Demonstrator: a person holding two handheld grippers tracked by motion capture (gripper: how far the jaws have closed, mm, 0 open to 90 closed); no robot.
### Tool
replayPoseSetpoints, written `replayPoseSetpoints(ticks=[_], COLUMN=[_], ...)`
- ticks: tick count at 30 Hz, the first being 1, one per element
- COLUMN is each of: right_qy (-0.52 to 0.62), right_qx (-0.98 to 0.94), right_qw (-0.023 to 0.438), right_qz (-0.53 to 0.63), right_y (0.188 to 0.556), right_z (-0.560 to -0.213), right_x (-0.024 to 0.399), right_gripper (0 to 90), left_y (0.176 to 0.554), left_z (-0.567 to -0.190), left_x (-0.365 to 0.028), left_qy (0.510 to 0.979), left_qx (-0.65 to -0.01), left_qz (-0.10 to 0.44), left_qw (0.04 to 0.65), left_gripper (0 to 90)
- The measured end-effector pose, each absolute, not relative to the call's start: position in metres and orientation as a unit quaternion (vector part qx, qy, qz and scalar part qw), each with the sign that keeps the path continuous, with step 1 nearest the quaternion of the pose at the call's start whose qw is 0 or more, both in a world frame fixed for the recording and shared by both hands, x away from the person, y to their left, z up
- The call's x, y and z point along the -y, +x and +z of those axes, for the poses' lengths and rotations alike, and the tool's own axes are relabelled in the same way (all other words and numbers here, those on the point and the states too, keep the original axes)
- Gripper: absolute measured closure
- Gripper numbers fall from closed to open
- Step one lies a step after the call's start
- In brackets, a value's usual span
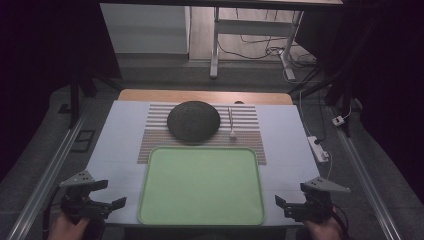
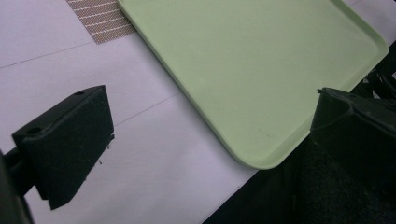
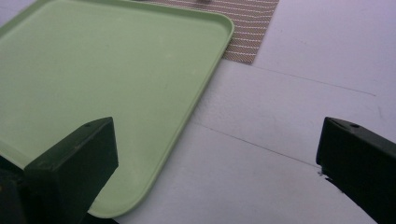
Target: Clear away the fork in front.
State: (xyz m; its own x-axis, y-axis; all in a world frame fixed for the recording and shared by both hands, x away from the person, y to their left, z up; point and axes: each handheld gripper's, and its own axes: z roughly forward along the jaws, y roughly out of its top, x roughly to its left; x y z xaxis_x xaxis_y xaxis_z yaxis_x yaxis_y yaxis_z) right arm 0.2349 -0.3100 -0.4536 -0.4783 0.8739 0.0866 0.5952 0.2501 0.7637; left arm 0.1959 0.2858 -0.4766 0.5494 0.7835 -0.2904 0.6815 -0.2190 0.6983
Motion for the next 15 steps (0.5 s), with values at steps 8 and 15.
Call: replayPoseSetpoints(ticks=[8,15], right_qy=[0.479,0.477], right_qx=[-0.771,-0.775], right_qw=[0.194,0.197], right_qz=[0.372,0.366], right_y=[0.2344,0.2345], right_z=[-0.4536,-0.4534], right_x=[0.3073,0.3059], right_gripper=[0.0,0.0], left_y=[0.1957,0.1958], left_z=[-0.4765,-0.4766], left_x=[-0.2848,-0.2843], left_qy=[0.78,0.781], left_qx=[-0.469,-0.47], left_qz=[0.065,0.065], left_qw=[0.408,0.407], left_gripper=[0.0,0.0])
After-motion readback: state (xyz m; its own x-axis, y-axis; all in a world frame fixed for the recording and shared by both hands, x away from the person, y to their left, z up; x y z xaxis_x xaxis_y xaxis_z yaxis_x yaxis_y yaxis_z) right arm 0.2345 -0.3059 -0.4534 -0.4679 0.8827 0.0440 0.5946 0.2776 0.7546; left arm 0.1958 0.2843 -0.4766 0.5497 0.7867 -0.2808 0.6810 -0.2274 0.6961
